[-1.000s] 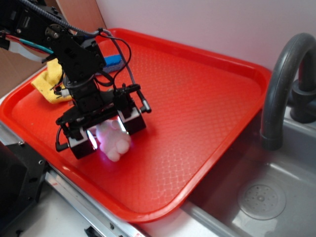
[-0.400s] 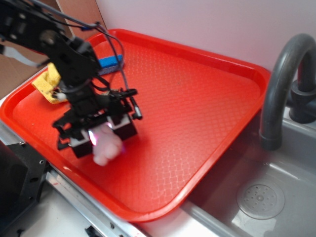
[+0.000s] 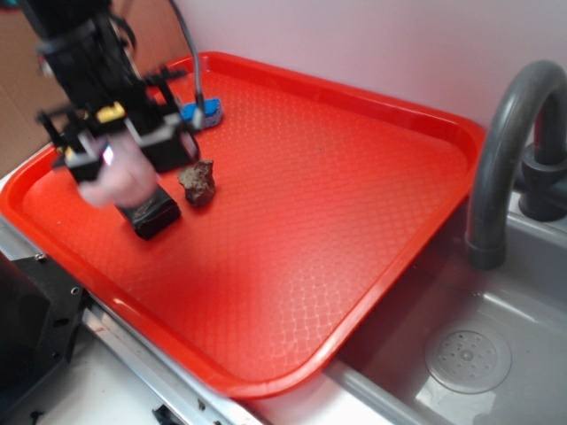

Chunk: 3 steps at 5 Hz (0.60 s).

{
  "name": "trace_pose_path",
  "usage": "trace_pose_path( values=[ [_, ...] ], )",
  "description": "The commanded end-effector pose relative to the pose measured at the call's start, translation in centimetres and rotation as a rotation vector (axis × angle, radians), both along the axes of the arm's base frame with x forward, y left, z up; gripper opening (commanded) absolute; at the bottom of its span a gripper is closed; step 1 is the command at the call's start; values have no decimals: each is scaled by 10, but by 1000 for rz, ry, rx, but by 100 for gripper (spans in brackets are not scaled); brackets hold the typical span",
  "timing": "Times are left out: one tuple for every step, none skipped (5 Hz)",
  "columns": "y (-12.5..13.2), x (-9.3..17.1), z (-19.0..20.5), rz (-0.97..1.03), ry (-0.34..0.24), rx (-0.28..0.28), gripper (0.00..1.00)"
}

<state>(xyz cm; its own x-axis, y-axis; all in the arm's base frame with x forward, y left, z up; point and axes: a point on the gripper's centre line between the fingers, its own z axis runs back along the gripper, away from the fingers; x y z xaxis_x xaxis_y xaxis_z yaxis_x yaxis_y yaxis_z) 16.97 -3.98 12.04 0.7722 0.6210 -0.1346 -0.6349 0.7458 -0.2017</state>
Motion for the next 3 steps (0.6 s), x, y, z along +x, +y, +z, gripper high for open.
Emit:
trace_pose_path(
  values=[
    [18, 8, 66, -304, -217, 134, 0],
    [23, 6, 70, -304, -247, 155, 0],
    [33, 3, 72, -234, -198, 102, 0]
  ],
)
